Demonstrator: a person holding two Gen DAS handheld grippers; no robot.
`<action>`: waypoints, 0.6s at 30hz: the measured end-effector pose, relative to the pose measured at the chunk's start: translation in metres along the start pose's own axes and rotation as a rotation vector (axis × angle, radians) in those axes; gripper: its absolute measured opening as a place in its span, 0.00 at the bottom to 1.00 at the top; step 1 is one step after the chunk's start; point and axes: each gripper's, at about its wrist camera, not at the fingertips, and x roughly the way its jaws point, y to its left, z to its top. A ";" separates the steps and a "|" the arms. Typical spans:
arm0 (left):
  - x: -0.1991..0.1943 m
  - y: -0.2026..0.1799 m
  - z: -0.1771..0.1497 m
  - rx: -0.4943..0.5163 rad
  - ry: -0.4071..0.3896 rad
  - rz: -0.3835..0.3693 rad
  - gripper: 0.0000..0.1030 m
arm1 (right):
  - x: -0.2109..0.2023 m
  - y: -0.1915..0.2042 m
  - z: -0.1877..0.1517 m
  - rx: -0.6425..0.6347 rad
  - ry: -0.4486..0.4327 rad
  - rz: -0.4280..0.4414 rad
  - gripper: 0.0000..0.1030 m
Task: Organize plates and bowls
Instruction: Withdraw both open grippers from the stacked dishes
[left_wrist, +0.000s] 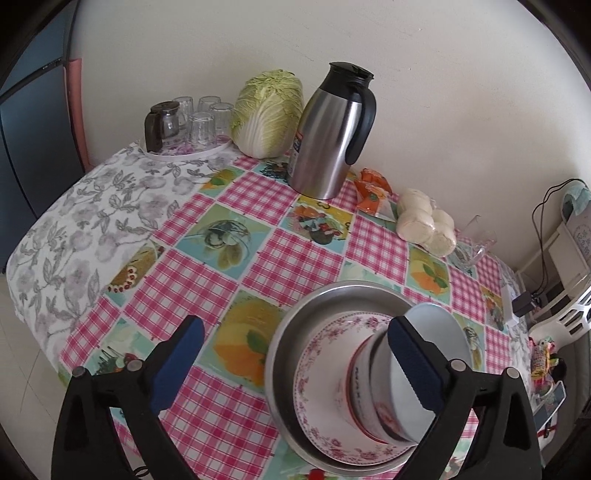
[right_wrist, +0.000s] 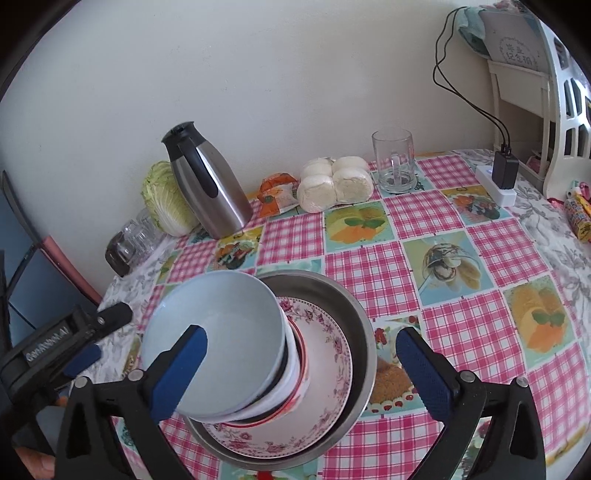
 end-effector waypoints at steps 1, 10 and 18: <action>0.000 0.000 0.000 0.002 0.001 0.008 0.97 | 0.000 -0.001 -0.001 -0.003 -0.001 -0.003 1.00; -0.002 0.003 -0.001 0.018 -0.004 0.012 0.97 | -0.007 -0.001 -0.004 0.004 -0.002 -0.011 1.00; -0.008 0.004 -0.011 0.063 -0.010 0.023 0.97 | -0.013 -0.006 -0.014 0.025 -0.003 -0.008 1.00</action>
